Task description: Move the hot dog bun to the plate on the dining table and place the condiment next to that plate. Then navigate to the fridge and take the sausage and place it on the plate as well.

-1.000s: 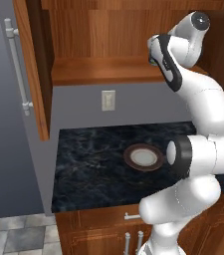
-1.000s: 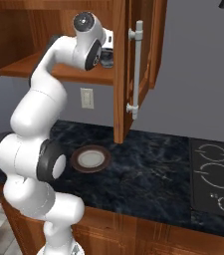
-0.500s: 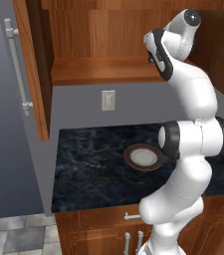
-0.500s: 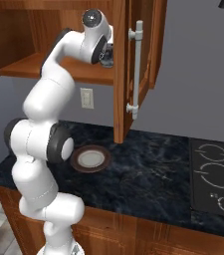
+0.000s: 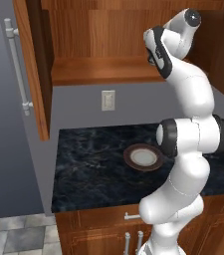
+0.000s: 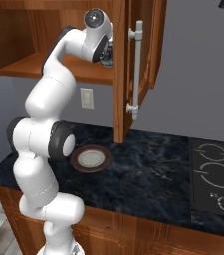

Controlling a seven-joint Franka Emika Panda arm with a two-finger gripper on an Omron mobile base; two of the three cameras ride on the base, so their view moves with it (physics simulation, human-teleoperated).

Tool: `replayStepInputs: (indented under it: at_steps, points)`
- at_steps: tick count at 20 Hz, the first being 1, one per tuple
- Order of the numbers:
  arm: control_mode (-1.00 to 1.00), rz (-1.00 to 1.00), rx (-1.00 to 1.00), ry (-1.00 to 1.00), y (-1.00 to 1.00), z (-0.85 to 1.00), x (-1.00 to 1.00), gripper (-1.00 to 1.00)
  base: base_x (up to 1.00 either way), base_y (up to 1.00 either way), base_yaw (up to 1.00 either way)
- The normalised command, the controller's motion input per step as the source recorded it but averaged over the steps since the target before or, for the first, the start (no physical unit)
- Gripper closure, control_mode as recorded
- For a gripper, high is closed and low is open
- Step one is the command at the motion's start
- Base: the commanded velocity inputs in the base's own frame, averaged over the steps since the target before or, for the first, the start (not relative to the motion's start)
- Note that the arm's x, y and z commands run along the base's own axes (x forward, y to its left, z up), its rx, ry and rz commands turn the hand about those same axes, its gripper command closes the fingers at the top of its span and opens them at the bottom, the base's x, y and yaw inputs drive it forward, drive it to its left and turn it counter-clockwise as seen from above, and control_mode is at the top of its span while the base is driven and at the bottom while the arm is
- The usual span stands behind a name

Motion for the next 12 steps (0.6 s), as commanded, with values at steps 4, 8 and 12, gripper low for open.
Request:
replayStepInputs:
  at_steps: [4,8,12]
  points:
    - [-1.00,0.03,0.00,-0.06,0.04,-0.22,0.08,1.00,0.00,0.00,0.00]
    - [-1.00,0.06,0.02,0.00,0.00,-0.24,0.27,1.00,0.00,0.00,0.00]
    - [-1.00,0.11,0.01,-0.14,0.17,0.00,-0.49,1.00,0.00,0.00,0.00]
